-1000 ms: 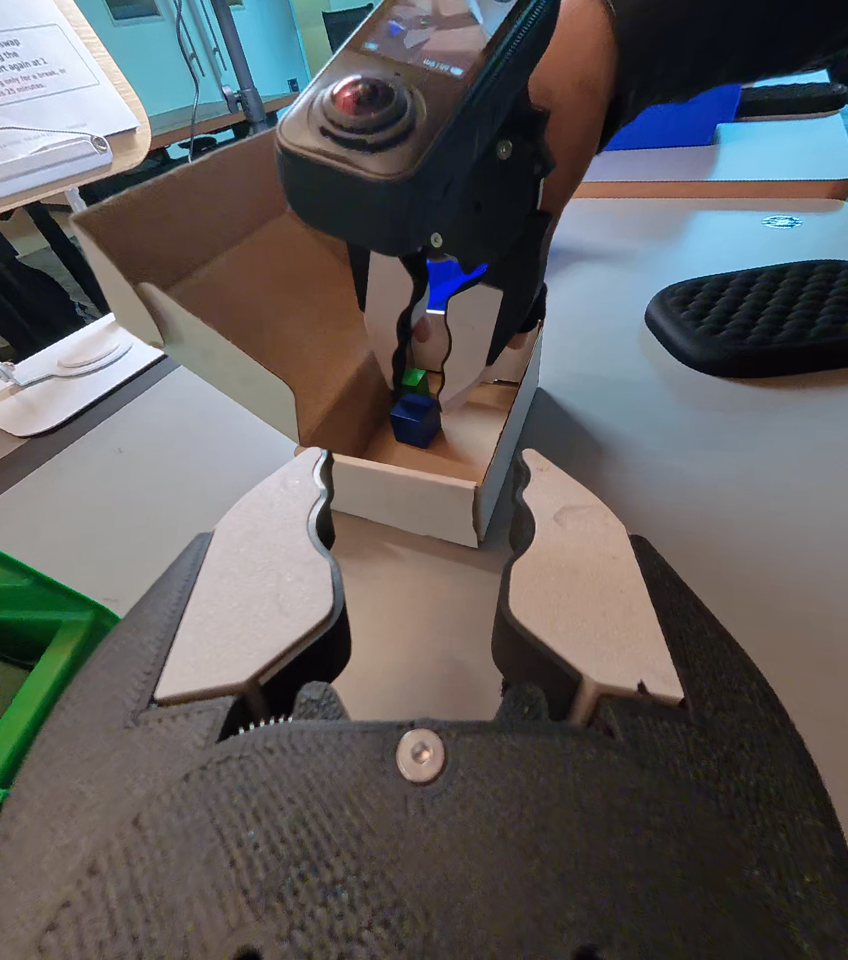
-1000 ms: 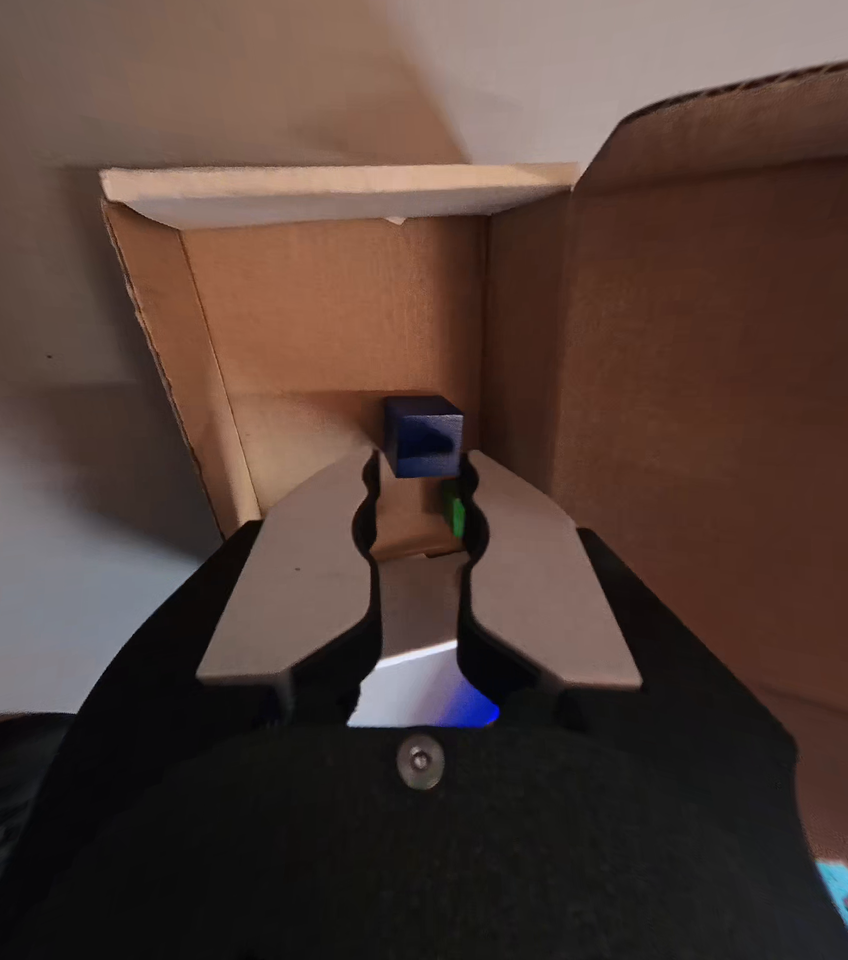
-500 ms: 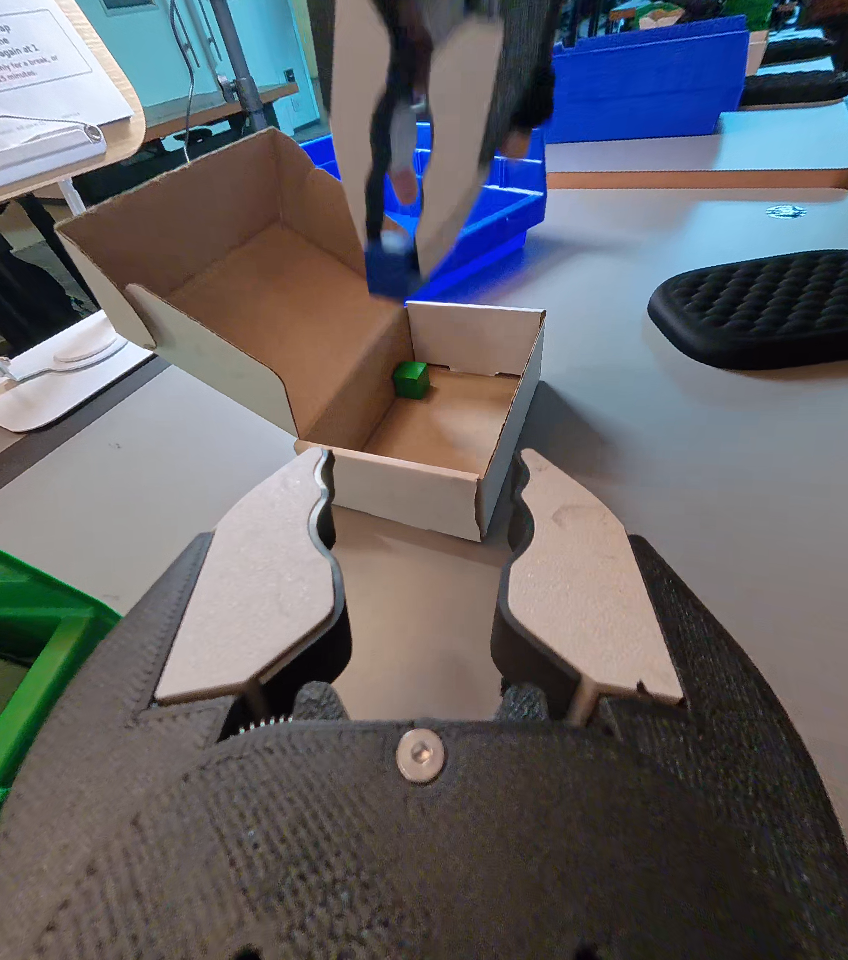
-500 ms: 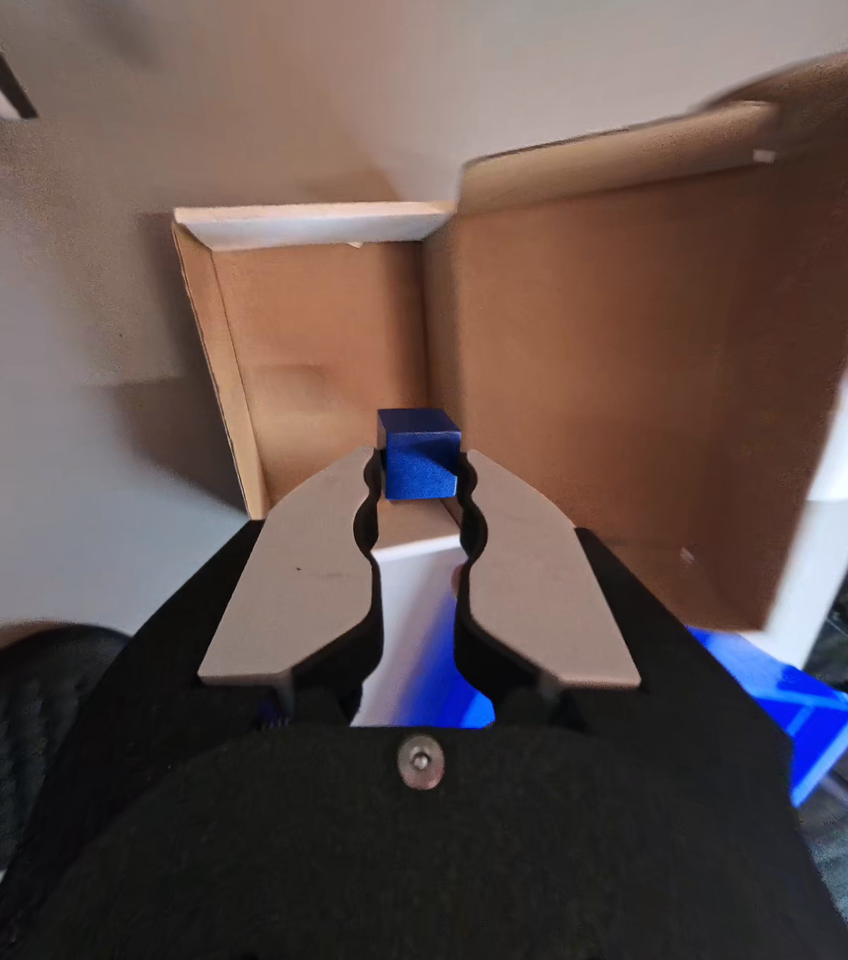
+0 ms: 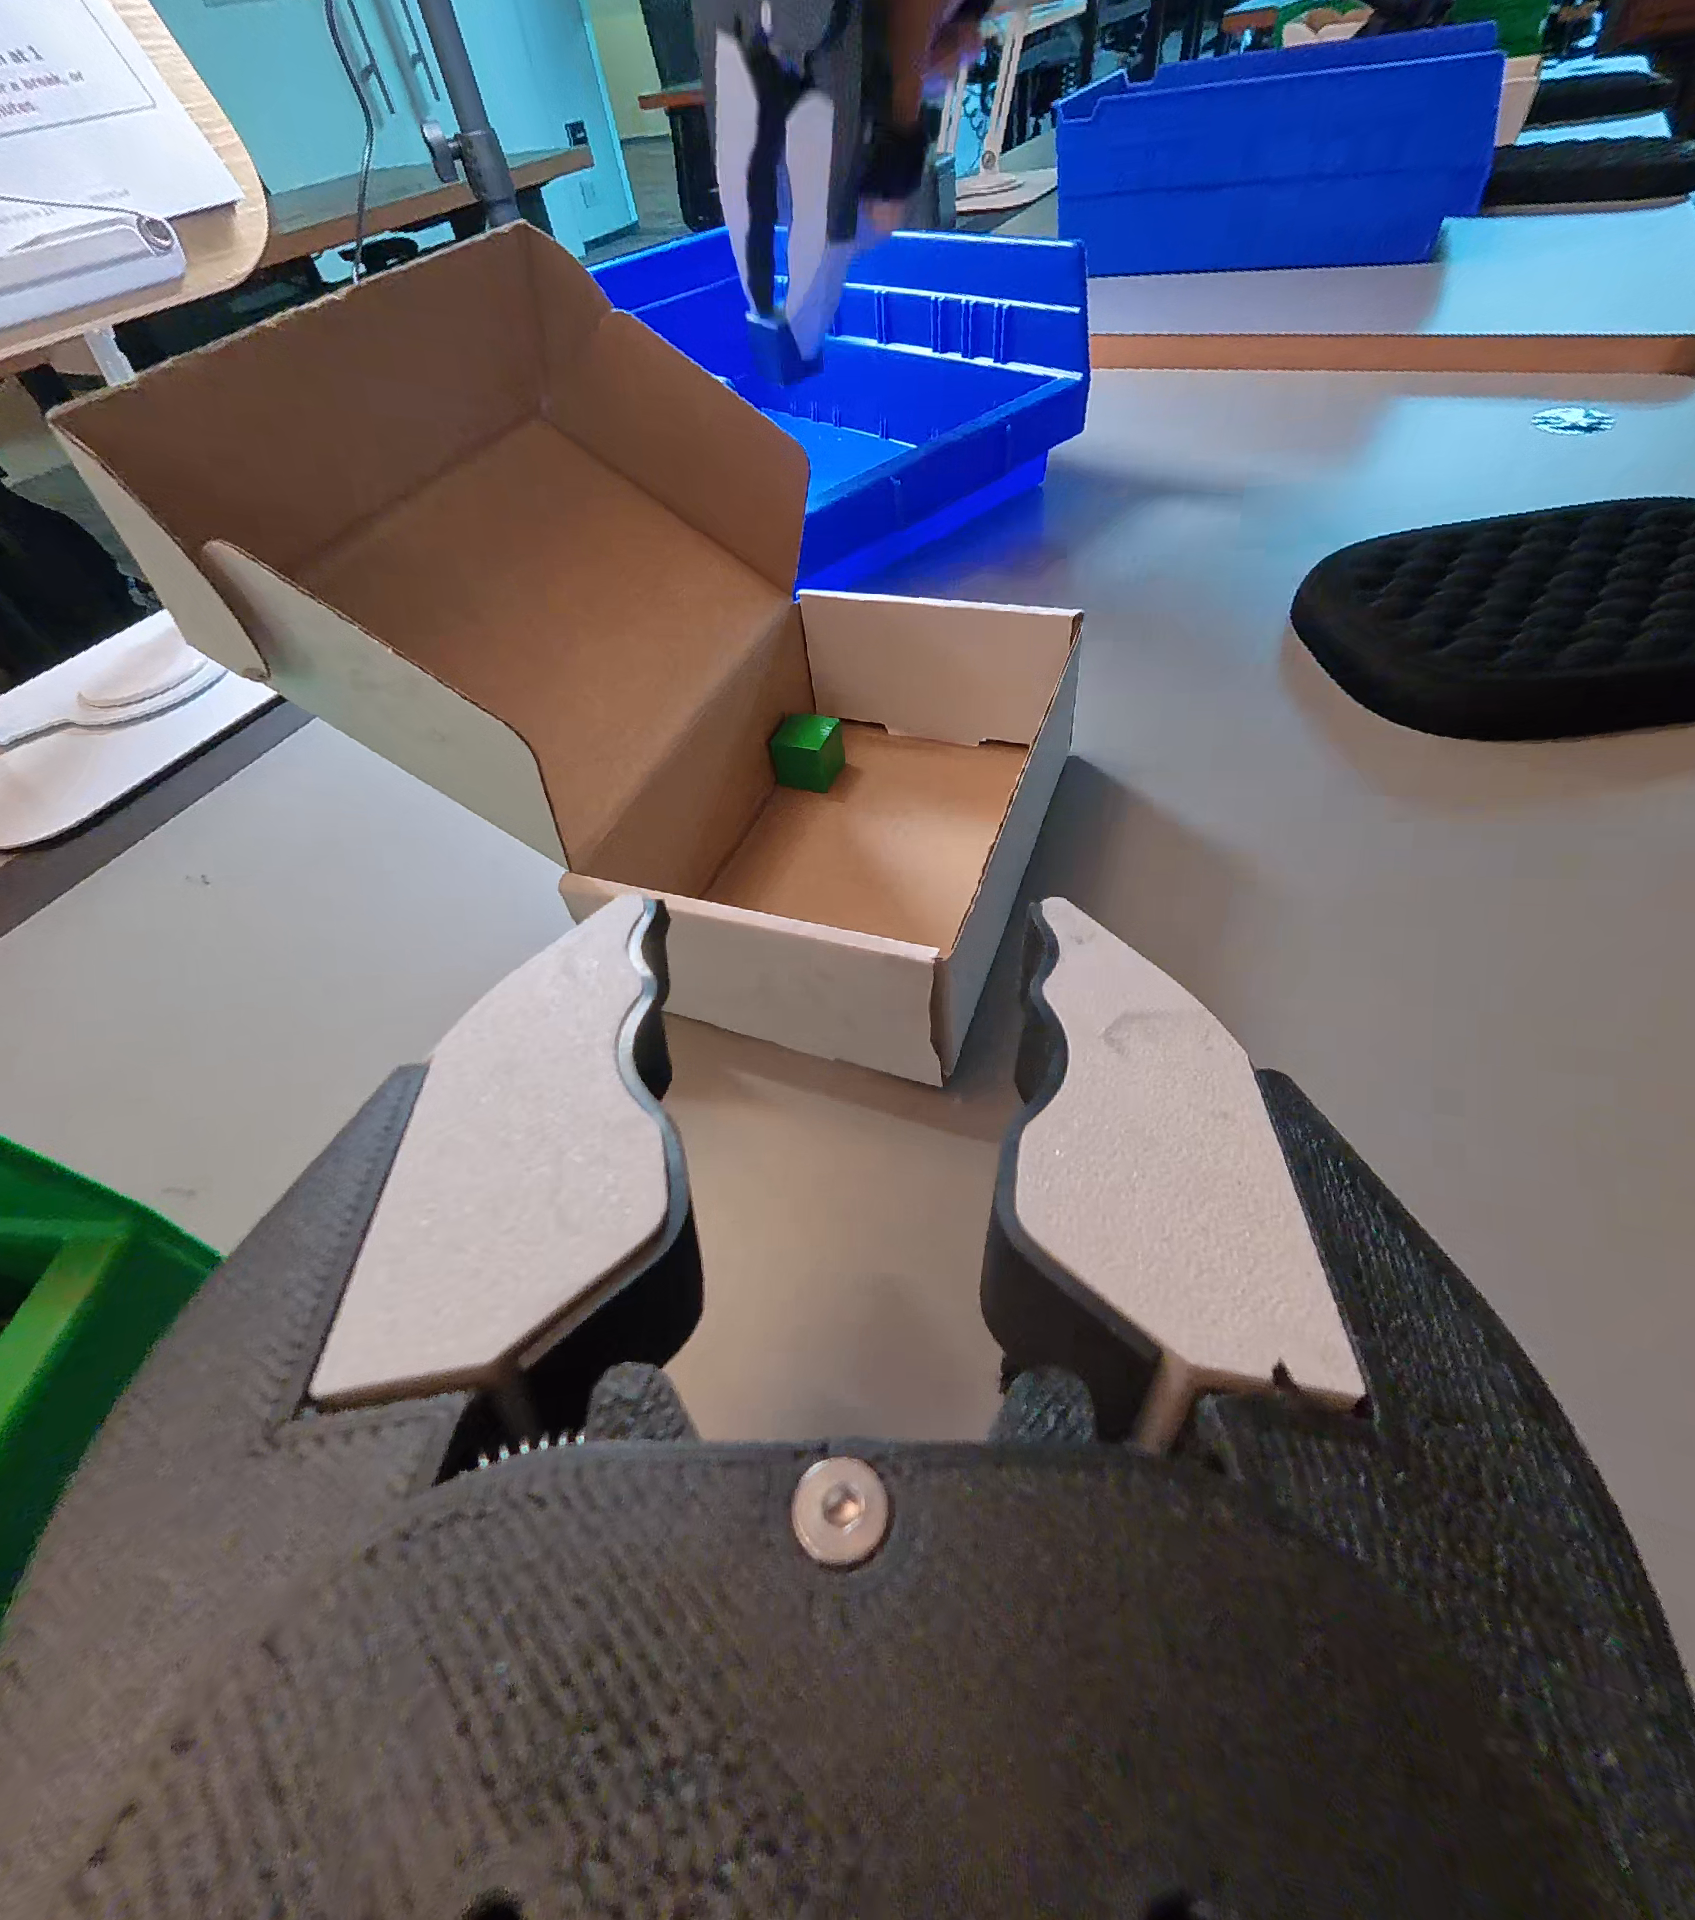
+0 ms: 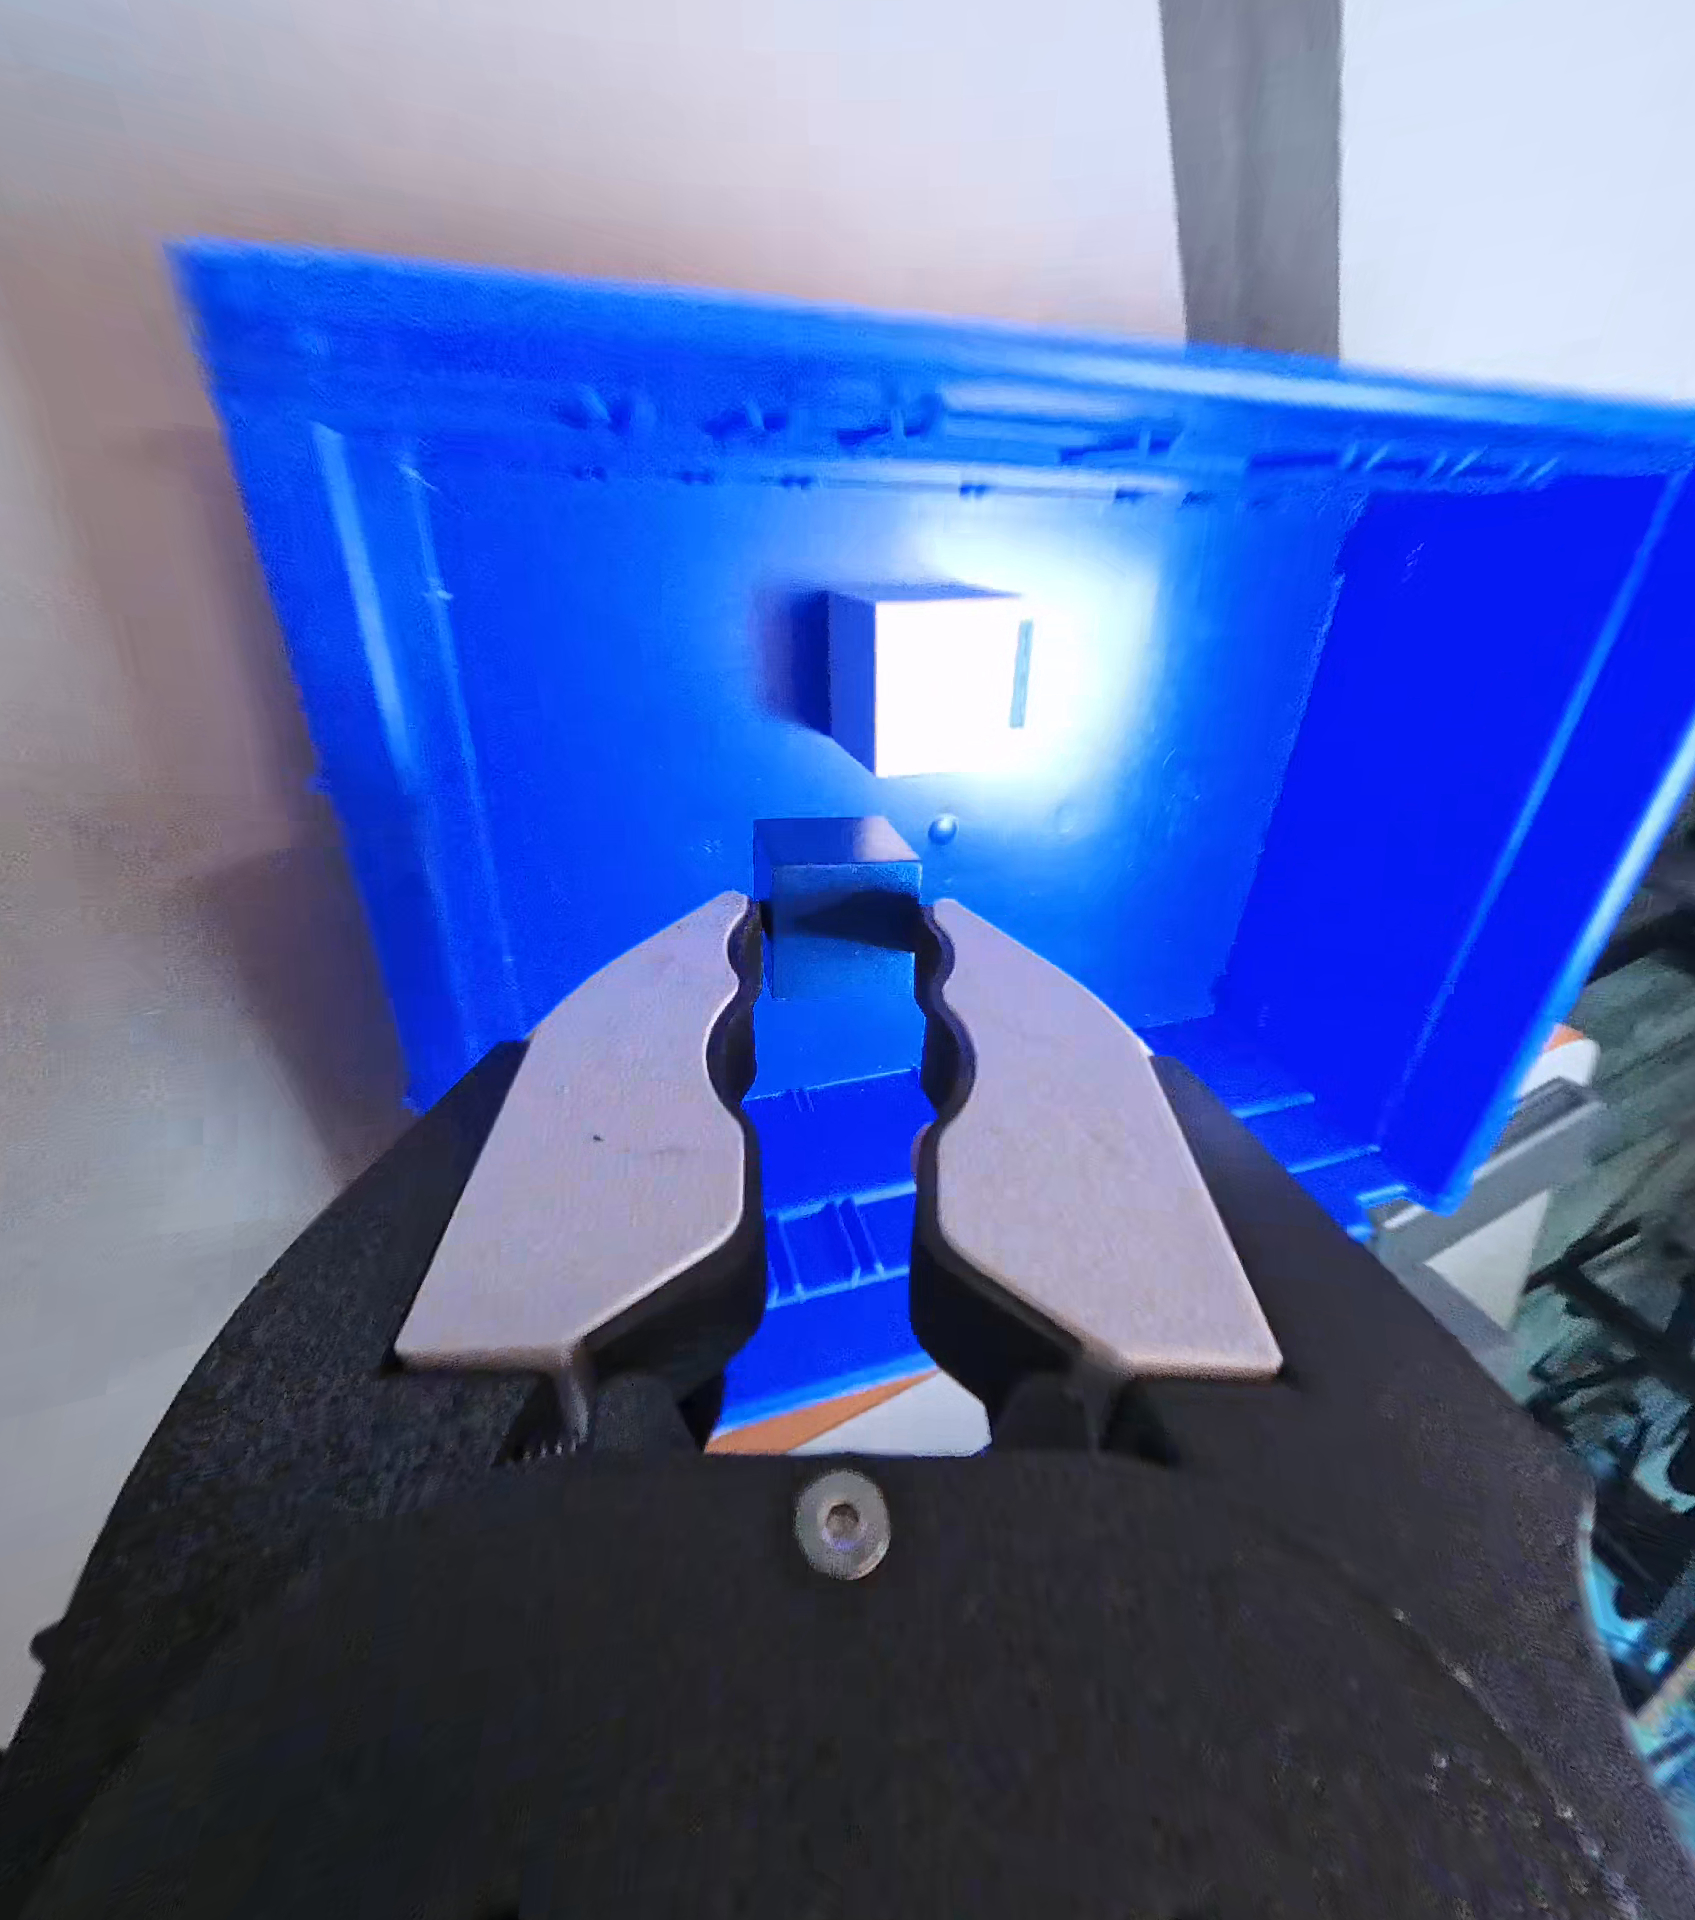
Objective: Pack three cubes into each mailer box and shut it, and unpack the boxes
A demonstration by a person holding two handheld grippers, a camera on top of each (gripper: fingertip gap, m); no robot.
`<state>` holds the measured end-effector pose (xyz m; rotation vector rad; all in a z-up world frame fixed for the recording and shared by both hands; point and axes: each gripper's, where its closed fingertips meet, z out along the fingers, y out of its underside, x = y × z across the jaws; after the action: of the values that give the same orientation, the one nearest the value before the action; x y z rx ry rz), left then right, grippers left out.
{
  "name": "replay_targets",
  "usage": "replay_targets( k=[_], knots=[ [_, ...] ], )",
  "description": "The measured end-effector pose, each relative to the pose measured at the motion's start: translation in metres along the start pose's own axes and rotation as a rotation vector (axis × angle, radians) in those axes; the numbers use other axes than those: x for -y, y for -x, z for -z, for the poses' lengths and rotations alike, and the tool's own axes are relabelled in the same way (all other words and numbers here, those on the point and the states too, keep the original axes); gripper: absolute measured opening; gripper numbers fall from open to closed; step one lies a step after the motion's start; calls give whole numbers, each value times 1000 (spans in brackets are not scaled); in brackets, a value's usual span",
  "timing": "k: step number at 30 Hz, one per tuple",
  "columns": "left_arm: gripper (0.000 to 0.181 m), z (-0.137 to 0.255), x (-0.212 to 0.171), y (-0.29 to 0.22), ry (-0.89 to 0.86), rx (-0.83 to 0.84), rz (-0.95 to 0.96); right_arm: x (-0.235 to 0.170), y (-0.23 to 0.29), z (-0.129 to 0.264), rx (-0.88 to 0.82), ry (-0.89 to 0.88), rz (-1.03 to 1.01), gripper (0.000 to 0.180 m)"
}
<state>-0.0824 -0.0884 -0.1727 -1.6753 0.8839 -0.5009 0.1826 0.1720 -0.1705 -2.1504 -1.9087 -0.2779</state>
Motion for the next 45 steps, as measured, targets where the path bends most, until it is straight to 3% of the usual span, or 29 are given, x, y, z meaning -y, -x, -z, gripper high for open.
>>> replay_targets(
  k=[7, 18, 20, 23, 27, 30, 33, 39, 45],
  knots=[
    [63, -4, -9, 8, 25, 9, 35, -23, -14, -68, 55, 38, -37, 28],
    [63, -8, -17, 12, 47, 10, 63, -27, -17, -84, 74, 47, -21, 28],
    [63, -8, -17, 12, 47, 12, 64, -28, -18, -81, 57, 46, -22, 35],
    [63, -7, -15, 12, 43, 13, 61, -16, -19, -54, 28, -24, -37, 43],
    [63, -7, -14, 11, 41, 9, 57, 34, 5, 25, -5, -249, 34, 39],
    [63, -8, -13, 8, 41, 4, 50, 77, 59, 80, 44, -378, 144, 32],
    [63, -7, -11, 6, 36, 4, 40, 113, 125, 98, 84, -393, 262, 31],
    [63, -4, -6, 1, 23, 3, 8, 149, 199, 35, -34, -244, 315, 24],
    [62, -5, -7, -4, 30, -1, -18, 149, 200, -12, -103, -49, 353, 34]
  ],
)
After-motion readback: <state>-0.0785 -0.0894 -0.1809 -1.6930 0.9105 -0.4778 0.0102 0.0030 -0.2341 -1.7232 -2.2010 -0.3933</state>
